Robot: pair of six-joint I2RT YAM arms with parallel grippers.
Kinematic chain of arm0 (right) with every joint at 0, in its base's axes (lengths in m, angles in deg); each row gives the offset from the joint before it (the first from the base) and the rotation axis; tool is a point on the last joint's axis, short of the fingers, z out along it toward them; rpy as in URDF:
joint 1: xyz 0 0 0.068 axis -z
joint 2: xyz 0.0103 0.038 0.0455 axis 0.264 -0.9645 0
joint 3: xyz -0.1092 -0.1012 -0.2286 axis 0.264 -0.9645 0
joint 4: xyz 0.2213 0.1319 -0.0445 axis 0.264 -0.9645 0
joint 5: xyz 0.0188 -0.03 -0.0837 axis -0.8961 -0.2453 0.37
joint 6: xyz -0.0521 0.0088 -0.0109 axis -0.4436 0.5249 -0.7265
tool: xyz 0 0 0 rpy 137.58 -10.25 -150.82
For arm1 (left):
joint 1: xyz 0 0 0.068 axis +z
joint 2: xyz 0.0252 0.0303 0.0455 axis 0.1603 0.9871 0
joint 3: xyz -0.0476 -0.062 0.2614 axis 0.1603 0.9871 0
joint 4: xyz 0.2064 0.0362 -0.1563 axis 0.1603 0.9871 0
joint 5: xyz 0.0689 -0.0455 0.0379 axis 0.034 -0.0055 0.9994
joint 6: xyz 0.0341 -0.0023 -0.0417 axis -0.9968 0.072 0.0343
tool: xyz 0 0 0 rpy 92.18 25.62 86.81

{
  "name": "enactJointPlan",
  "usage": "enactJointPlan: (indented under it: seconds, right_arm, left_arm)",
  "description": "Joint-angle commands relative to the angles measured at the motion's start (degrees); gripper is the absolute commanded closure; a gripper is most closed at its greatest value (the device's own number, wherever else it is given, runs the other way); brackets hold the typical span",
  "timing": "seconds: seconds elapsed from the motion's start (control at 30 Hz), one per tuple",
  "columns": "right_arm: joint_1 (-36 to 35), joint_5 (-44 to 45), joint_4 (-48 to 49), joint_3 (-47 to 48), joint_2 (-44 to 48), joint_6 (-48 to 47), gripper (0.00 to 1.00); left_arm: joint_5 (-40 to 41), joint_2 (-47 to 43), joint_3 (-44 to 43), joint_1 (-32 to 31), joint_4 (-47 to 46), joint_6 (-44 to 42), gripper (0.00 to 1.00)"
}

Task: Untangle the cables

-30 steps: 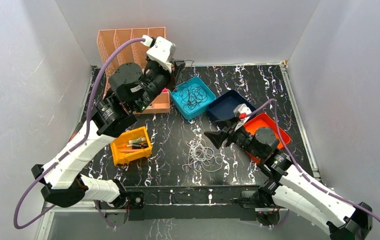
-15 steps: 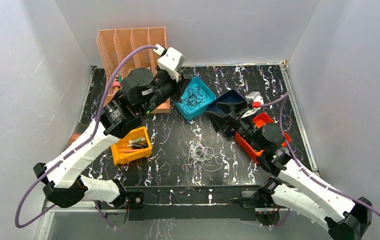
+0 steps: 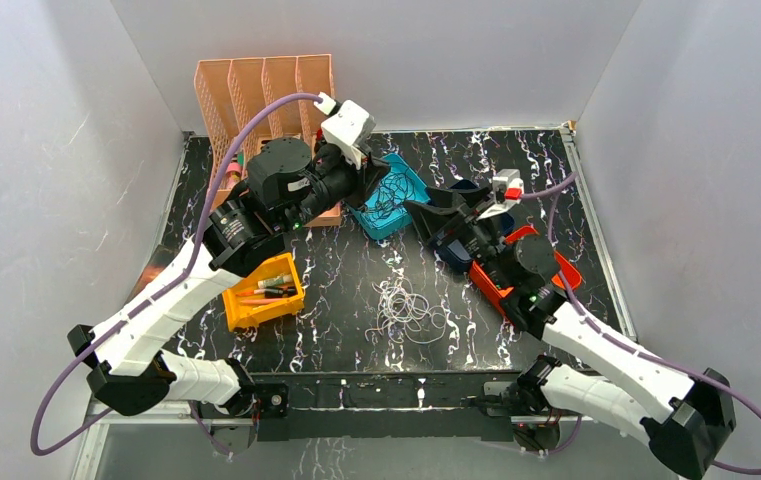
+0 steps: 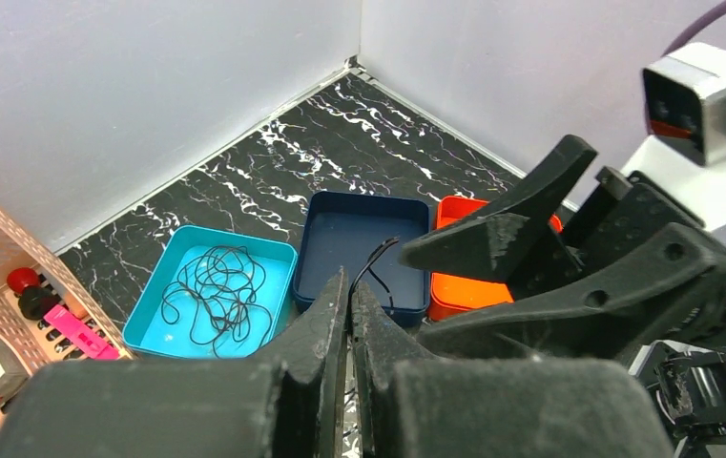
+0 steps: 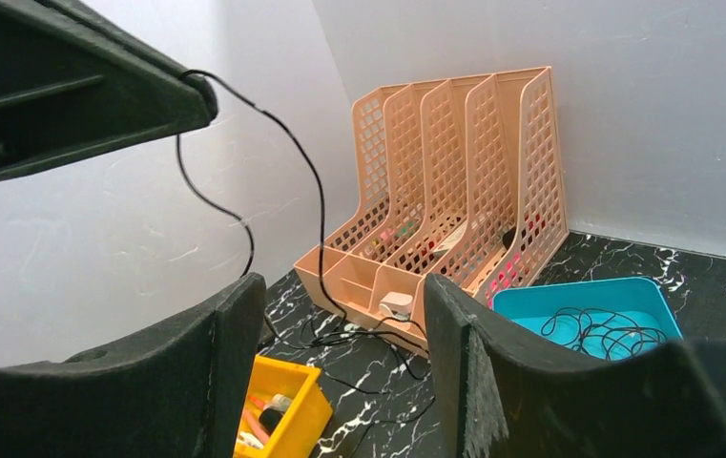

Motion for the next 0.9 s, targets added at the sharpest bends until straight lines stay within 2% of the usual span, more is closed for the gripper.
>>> enactJointPlan:
  seconds: [0.0,0.27,0.4,0.6,0.87]
  right_arm:
    - [-0.1,2.1,7.2,3.5,-2.9,0.2,0.31]
    - [-0.2,-0.2,12.4,7.4,-13.6,0.3,0.33]
    - [-0.2,1.8,13.3,9.9,-20.1,-1.5,0.38]
    - [-0.2,9.1,7.9,11.1,-29.2,-2.5,0.54]
    - [0.0,12.8,0.5,7.9,-34.2,-3.0,0.63]
  left_arm:
    - [-2.4,-1.0,-0.2,-0.1,-0.1,0.9,1.0]
    - [-4.9,-0.8,-0.1,-0.1,0.4,1.5,1.0]
    - [-6.9,-0.4,-1.0,-0.1,0.9,1.7,1.0]
    - [-8.4,-0.9,-3.2,0.0,1.8,2.1,1.0]
    - [-4.8,-3.2,-5.7,0.0,2.7,0.8,1.0]
